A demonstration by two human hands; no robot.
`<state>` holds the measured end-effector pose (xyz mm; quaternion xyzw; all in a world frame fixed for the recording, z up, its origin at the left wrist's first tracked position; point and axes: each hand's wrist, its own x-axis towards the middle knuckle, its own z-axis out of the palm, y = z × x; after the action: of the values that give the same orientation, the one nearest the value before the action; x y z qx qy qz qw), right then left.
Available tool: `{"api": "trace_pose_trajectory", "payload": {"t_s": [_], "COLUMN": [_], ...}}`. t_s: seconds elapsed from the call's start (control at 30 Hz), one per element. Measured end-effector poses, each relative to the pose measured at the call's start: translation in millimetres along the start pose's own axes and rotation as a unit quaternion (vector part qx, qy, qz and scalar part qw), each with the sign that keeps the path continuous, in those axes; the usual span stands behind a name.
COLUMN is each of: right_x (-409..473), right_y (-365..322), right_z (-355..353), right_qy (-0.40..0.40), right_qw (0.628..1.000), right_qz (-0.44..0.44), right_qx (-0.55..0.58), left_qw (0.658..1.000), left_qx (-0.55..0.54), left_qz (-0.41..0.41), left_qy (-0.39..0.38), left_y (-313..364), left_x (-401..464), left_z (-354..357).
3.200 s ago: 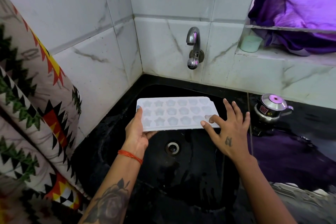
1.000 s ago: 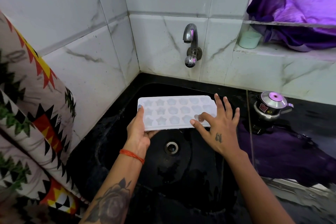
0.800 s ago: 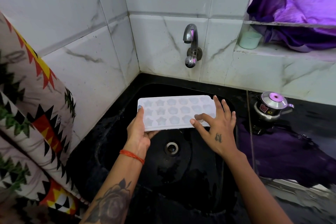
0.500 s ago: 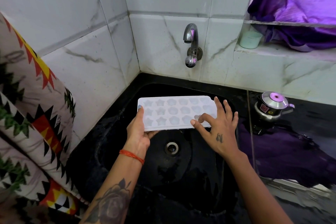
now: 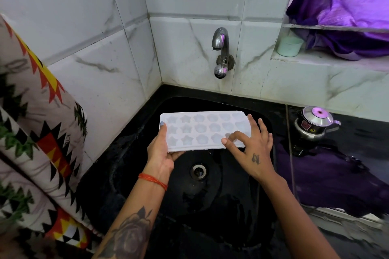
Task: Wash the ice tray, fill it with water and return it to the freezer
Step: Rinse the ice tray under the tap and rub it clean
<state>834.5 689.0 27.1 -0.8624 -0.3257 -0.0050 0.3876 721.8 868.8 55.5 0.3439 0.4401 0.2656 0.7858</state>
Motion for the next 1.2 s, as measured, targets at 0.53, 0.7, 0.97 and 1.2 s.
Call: {"api": "trace_pose_trajectory", "payload": {"t_s": [0.53,0.7,0.97,1.2], "right_x": [5,7,4,6], "right_y": [-20,-22,-24,-20], "right_z": [9,13,13,10], "right_qy": [0.047,0.052,0.04,0.065], "right_qw": [0.995,0.991,0.99,0.981], "right_qz": [-0.079,-0.095,-0.104,-0.11], "right_qx": [-0.046,-0.076,-0.082,-0.149], "left_qw": [1.0,1.0,1.0,1.0], "left_qx": [0.003,0.004,0.006,0.002], "left_qz": [-0.006,-0.005,0.001,-0.002], "left_qy": [-0.004,-0.005,-0.006,-0.003], "left_y": [-3,-3,-1,0], "left_x": [-4,-5,-6,-7], "left_z": [2,1,3,3]}}
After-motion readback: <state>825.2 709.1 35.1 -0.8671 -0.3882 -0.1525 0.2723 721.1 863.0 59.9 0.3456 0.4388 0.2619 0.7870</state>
